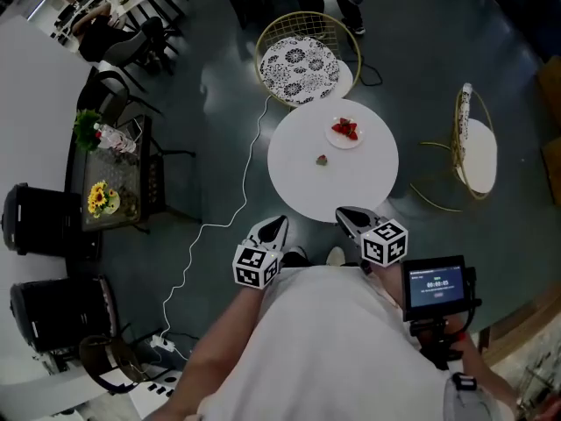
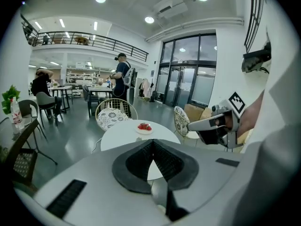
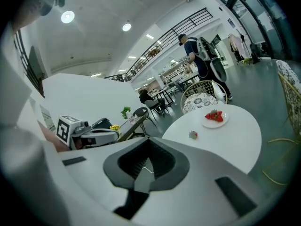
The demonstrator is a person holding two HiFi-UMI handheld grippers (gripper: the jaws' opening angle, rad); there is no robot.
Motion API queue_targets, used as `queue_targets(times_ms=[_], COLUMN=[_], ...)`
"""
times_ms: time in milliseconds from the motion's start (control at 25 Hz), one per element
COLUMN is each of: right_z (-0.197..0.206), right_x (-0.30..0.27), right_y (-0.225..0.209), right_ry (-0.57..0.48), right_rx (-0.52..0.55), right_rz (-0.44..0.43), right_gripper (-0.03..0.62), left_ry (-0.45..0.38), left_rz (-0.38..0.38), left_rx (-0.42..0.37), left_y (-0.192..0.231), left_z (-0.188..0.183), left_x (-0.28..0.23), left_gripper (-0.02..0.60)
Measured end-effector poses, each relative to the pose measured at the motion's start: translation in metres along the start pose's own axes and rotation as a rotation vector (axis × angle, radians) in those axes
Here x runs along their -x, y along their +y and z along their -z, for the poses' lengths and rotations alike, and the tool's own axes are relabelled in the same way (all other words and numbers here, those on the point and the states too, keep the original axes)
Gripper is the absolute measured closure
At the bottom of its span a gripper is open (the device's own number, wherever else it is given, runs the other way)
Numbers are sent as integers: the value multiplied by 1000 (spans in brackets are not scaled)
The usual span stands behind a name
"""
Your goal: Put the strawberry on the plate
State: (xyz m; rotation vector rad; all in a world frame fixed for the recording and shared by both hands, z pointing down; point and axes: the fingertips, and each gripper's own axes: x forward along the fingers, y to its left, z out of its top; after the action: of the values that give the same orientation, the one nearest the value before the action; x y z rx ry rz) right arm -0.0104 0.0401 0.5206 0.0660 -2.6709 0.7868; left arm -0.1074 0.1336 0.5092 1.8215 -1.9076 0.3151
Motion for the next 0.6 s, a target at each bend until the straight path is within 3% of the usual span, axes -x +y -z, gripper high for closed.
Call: queue_targets(times_ms=[600], right_z=[-28], right_x=[11], right_y=[-43], right_ry=[-92], right_rx=[-82], right_rz=[186], right_gripper=[586], left_ry=[106], left_rz=[225], left_rx=[-137], left_y=[4], left_z=[-21], left_x=[-76], left_gripper=[574])
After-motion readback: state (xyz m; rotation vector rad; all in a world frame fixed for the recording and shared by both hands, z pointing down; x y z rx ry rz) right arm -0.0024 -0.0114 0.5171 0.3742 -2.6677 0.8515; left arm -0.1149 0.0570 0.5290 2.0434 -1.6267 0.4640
